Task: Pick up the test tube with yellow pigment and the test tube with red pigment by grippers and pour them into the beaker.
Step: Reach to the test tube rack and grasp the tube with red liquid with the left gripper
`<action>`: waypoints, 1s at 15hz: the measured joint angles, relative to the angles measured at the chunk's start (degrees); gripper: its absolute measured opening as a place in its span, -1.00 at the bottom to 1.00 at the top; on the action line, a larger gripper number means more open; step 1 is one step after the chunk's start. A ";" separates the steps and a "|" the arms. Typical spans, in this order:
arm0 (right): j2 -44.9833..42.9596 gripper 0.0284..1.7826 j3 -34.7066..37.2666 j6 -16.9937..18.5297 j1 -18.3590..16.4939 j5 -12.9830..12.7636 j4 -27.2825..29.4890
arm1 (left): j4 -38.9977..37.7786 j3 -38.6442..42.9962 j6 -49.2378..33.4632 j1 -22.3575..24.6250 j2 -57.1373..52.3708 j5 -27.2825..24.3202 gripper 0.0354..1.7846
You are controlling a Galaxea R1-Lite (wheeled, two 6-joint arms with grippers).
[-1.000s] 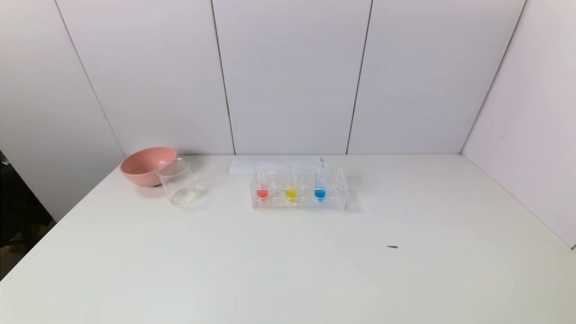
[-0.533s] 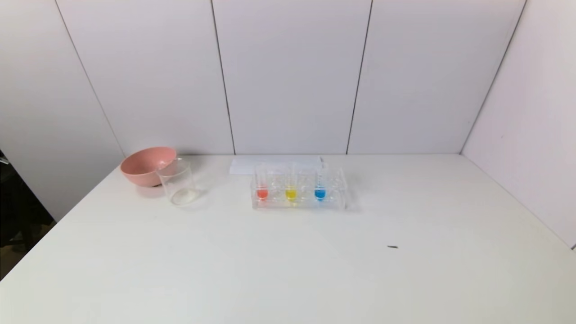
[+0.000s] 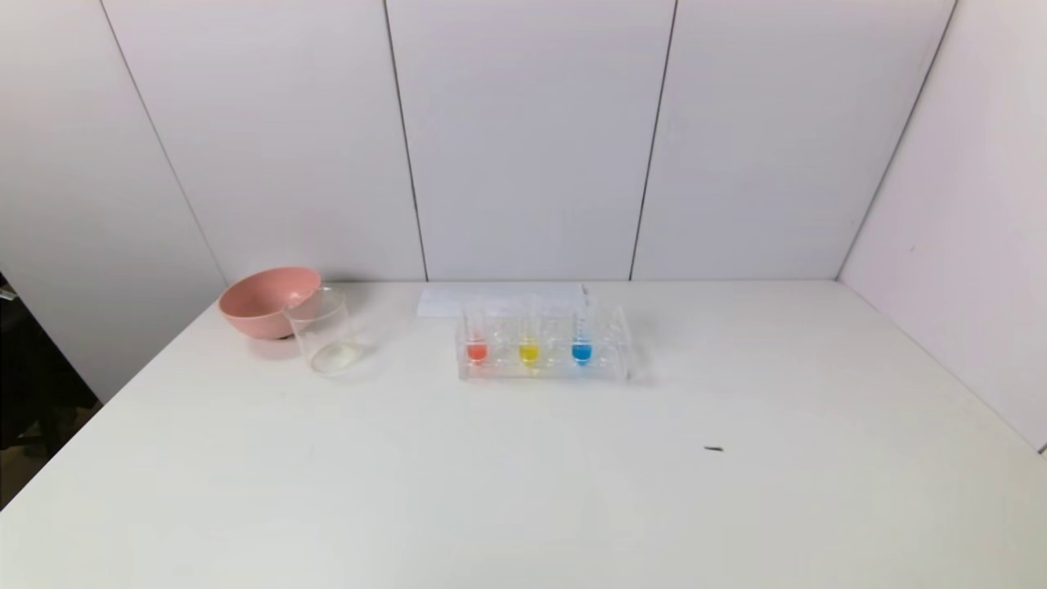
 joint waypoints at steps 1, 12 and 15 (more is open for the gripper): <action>0.00 0.91 0.00 -0.02 0.00 0.02 0.00 | -0.04 -1.46 -0.66 0.00 1.45 -0.28 0.98; 0.00 0.91 0.00 0.02 -0.02 0.00 0.00 | -11.43 -10.18 -4.27 -0.40 23.20 -3.83 0.98; 0.00 0.91 0.00 0.00 -0.02 0.00 0.00 | -17.55 -10.64 -4.36 -0.44 31.50 -5.71 0.98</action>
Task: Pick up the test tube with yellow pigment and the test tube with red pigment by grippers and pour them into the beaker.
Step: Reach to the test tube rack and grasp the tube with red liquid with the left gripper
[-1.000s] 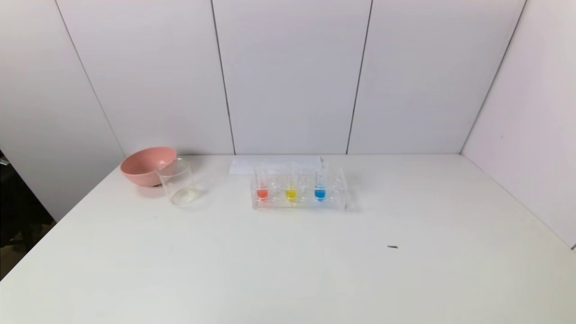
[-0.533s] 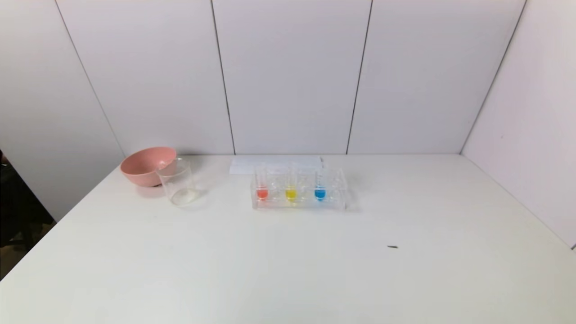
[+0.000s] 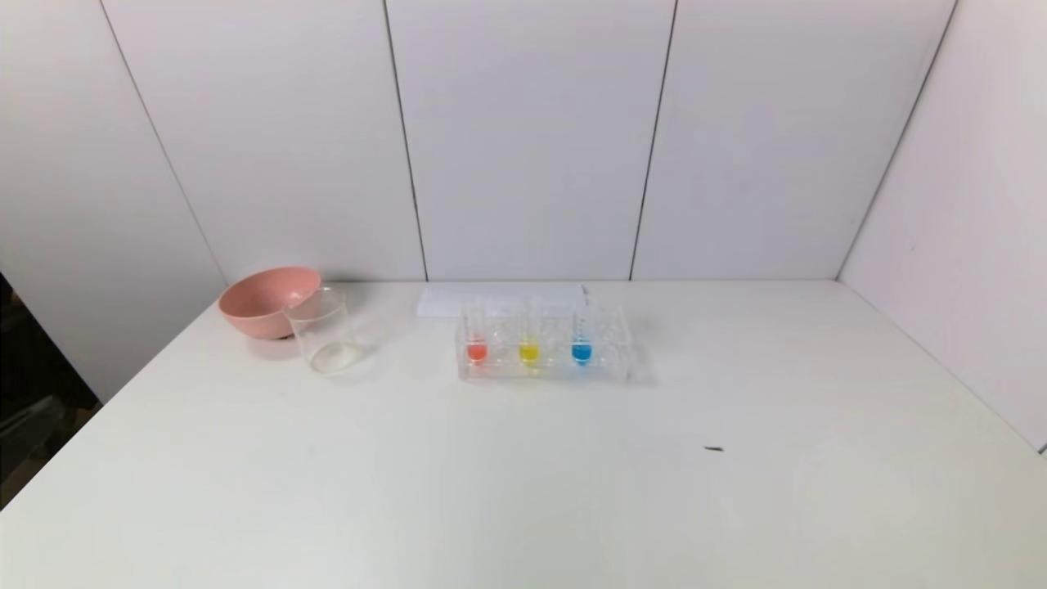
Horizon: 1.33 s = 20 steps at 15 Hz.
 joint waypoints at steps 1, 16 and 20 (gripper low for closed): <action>0.00 0.91 0.00 0.00 0.00 0.00 0.00 | -2.45 -0.09 -0.01 -0.06 2.93 -0.61 0.98; 0.00 0.91 0.00 0.02 0.00 0.00 0.00 | -33.51 -1.35 0.10 -7.19 38.81 -1.40 0.98; 0.00 0.91 0.00 0.00 0.00 0.00 0.00 | -37.62 -2.24 0.00 -10.72 45.57 -0.99 0.98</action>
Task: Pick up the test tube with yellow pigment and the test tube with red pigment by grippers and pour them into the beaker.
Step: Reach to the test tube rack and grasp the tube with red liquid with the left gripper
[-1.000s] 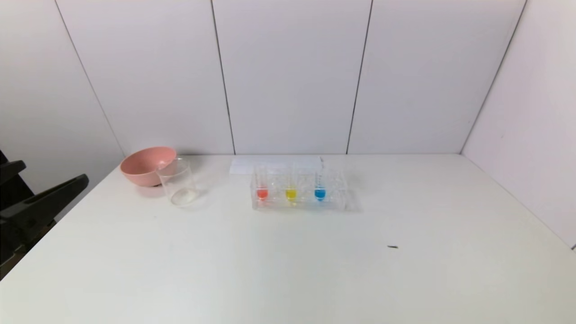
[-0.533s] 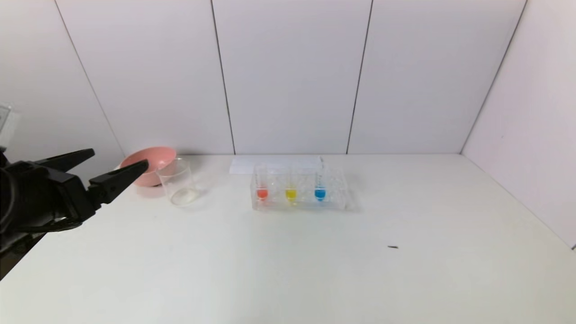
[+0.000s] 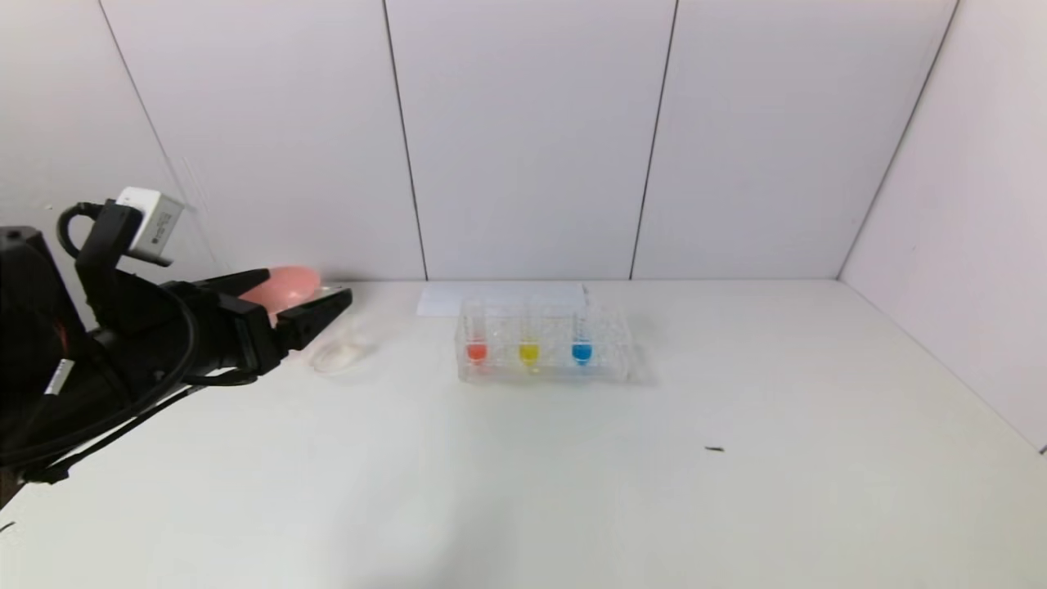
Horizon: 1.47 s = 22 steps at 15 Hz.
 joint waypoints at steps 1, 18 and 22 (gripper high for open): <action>0.00 0.91 0.00 0.02 0.00 0.00 0.00 | -1.44 0.04 -0.20 -0.78 1.49 0.21 0.98; 0.00 0.91 0.00 0.00 0.00 0.00 0.00 | -22.97 -3.88 -2.71 -13.00 26.30 11.65 0.98; 0.00 0.91 0.00 0.02 -0.02 0.00 0.00 | -23.28 -6.00 -2.65 -14.48 30.45 13.10 0.98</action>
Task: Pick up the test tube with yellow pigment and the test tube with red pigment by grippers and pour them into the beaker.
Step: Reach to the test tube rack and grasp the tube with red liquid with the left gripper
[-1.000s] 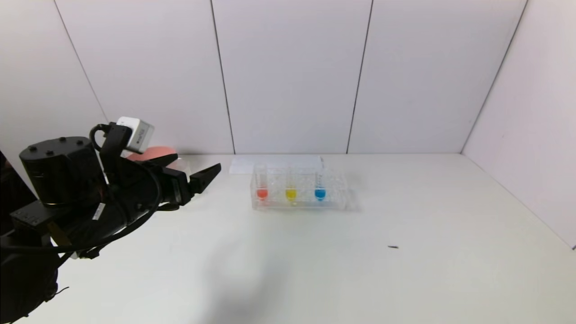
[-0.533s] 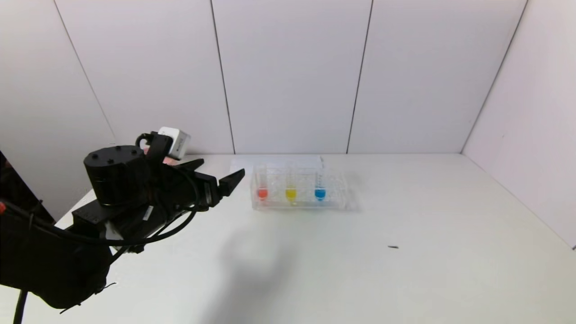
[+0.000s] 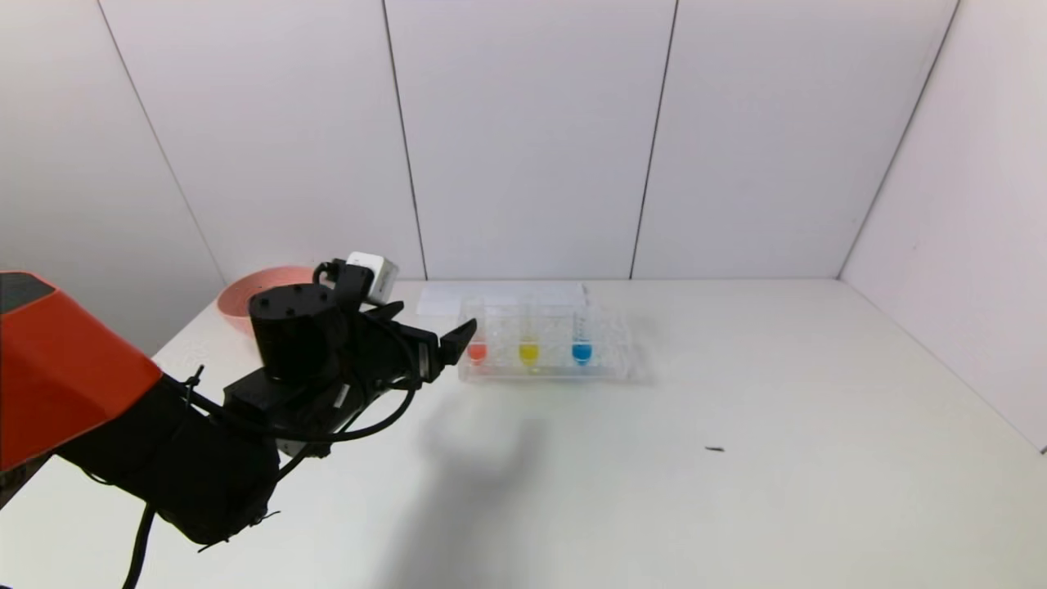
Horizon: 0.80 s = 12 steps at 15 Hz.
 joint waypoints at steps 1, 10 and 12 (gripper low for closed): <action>0.00 0.91 0.00 0.00 0.02 0.00 0.00 | -0.23 -0.59 0.07 -0.30 1.18 0.49 0.98; 0.00 0.91 0.00 -0.02 0.02 0.02 0.00 | -2.51 -7.06 1.01 -3.55 9.37 6.94 0.98; 0.00 0.91 0.00 -0.02 0.02 0.00 0.00 | -2.11 -8.17 1.38 -4.00 10.06 8.22 0.98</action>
